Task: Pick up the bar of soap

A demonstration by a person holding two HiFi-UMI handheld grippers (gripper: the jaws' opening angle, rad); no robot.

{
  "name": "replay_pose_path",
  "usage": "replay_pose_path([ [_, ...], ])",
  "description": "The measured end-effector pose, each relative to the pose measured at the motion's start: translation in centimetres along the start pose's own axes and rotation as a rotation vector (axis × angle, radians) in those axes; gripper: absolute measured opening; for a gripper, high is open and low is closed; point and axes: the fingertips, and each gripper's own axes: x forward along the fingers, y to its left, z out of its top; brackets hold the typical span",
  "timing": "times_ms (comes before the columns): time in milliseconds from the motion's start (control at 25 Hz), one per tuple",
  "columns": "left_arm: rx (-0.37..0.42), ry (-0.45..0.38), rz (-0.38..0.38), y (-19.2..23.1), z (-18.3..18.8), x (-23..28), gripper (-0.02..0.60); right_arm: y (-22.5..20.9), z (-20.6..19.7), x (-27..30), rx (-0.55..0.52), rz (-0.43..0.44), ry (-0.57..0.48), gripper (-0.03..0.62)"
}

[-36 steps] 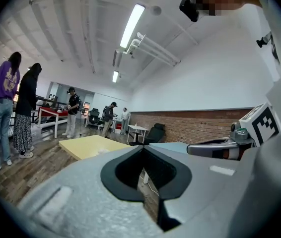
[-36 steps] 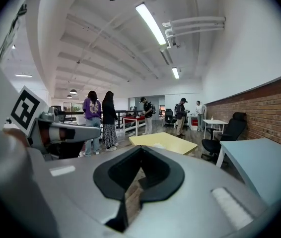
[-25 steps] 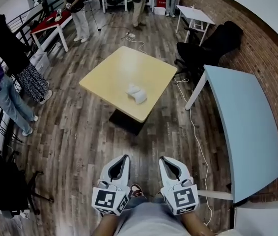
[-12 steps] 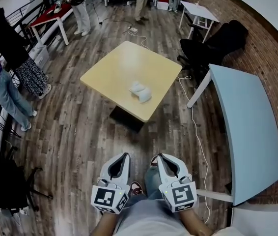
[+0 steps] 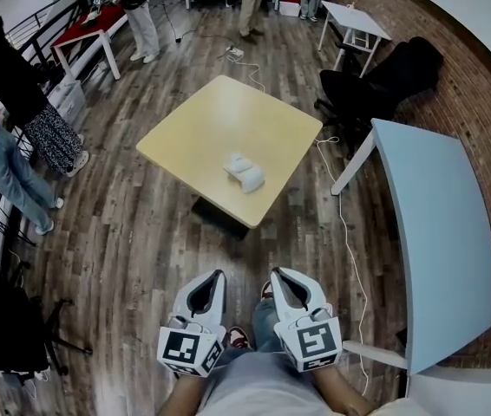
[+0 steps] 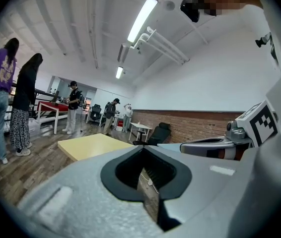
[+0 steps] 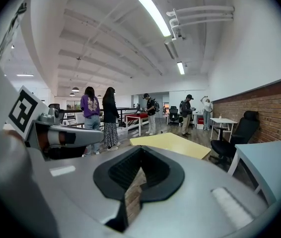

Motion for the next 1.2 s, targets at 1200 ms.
replay_pose_path([
  [1200, 0.026, 0.053, 0.173, 4.1, 2.5, 22.2, 0.003, -17.8, 2.1, 16.0, -0.013, 0.182, 0.003, 0.005],
])
